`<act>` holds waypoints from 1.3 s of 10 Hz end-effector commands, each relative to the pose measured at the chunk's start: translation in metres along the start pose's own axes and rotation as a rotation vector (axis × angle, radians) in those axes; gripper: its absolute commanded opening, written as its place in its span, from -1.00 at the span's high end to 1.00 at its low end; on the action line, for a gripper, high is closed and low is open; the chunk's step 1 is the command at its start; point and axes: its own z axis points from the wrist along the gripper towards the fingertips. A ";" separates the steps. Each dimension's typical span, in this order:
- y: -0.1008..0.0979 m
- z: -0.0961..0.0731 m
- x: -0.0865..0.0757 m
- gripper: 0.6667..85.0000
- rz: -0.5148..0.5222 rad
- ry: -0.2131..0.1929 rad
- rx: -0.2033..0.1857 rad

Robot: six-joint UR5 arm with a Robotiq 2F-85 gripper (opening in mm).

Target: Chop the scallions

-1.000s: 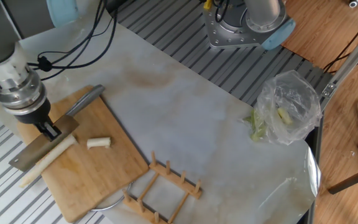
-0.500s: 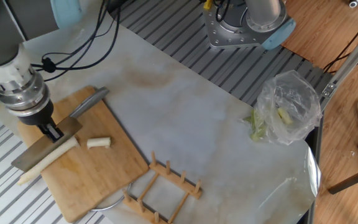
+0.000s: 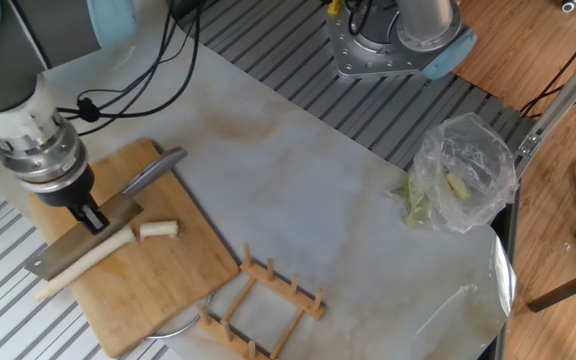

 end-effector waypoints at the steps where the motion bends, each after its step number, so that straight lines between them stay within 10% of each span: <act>1: 0.008 -0.004 0.003 0.98 0.024 0.011 -0.014; 8: -0.014 -0.029 -0.012 0.98 -0.157 0.043 0.060; 13: 0.019 -0.038 -0.052 0.98 -0.689 -0.006 -0.017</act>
